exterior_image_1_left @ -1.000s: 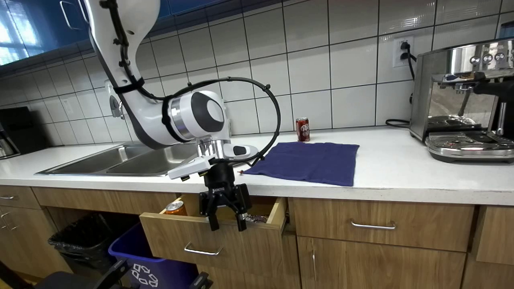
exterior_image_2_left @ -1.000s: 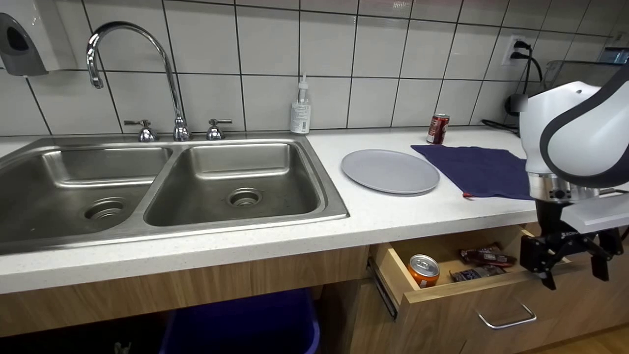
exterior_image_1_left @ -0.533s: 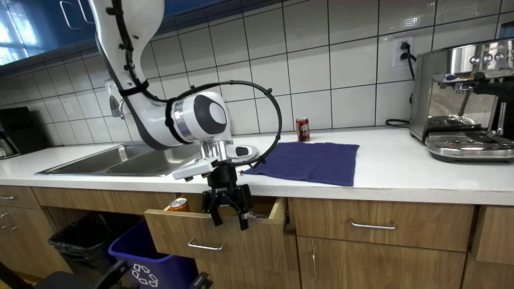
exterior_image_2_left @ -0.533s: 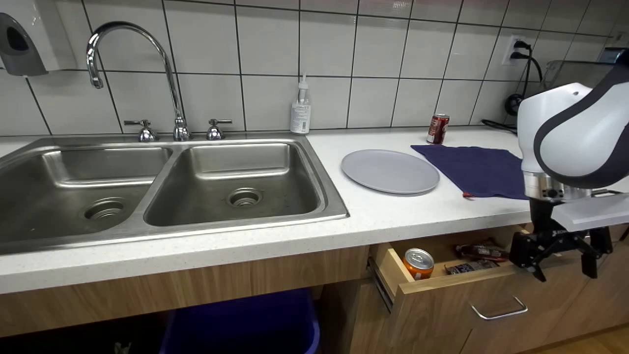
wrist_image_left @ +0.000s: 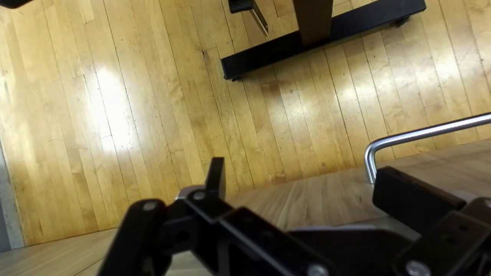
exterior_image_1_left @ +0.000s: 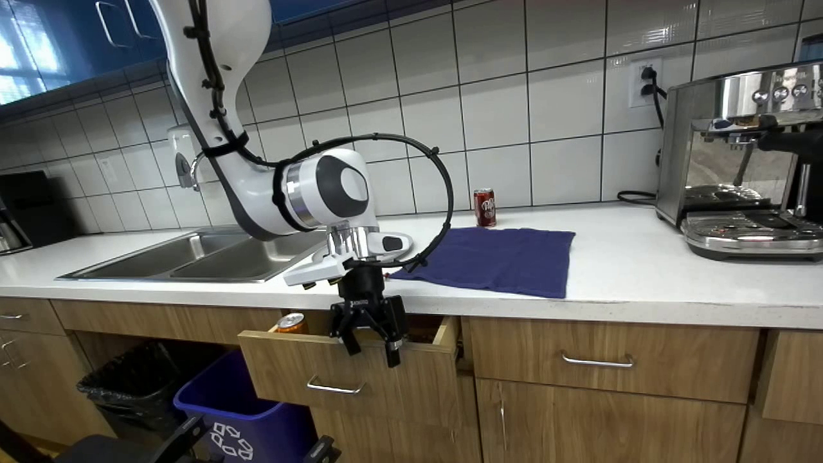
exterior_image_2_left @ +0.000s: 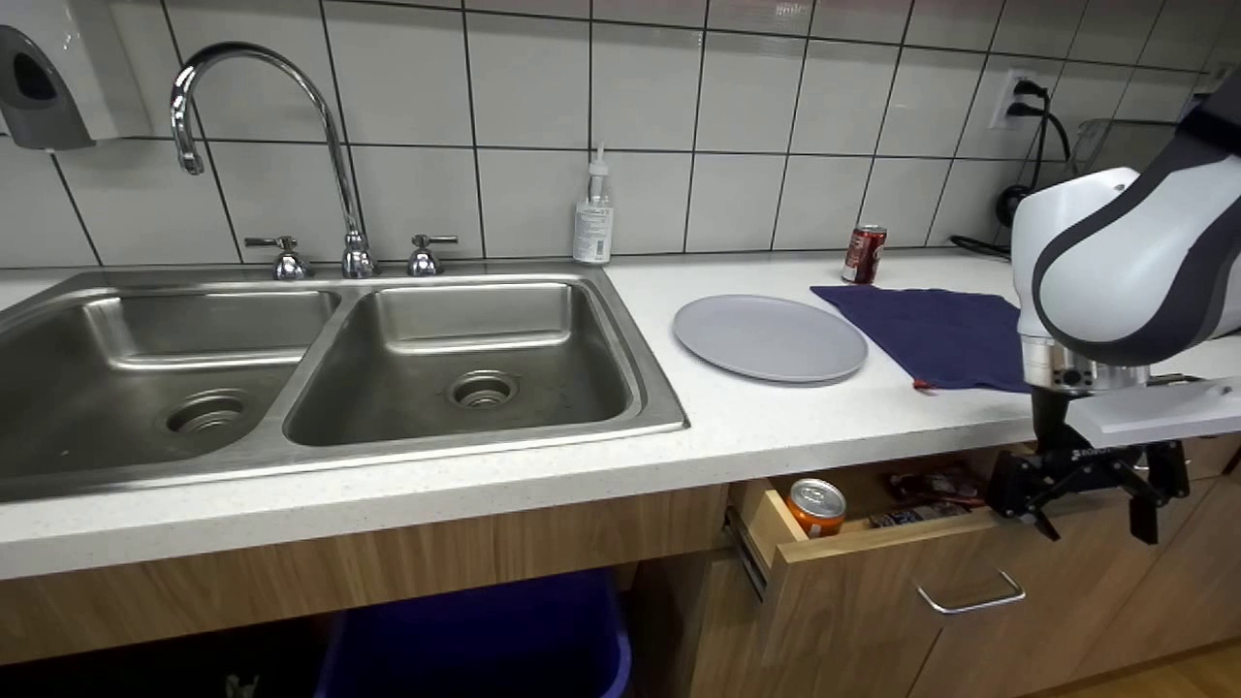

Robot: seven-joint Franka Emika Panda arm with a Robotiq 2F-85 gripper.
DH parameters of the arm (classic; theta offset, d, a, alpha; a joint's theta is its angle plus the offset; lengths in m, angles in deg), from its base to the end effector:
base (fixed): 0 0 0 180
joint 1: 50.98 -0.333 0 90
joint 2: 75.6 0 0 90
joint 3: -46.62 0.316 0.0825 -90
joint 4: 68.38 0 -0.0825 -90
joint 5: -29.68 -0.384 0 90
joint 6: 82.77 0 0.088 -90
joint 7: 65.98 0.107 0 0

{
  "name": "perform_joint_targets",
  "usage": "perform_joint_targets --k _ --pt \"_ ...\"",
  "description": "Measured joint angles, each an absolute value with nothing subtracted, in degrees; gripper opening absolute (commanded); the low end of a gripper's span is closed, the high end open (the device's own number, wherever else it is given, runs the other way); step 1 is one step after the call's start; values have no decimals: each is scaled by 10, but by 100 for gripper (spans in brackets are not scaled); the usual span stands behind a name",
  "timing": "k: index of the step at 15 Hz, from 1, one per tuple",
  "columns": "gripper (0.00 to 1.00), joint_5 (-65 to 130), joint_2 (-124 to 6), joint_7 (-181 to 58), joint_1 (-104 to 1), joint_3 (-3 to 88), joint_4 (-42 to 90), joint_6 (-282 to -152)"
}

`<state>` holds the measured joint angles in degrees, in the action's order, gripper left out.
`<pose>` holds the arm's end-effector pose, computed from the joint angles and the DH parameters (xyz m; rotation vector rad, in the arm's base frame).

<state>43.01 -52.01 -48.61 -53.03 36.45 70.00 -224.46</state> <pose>0.4406 -0.0708 0.1221 2.8704 -0.3376 -0.4923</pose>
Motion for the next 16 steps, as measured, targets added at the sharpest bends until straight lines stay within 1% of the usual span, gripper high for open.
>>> perform_joint_targets --k 16 --pt "100 398 -483 -495 -530 368 630 -2245"
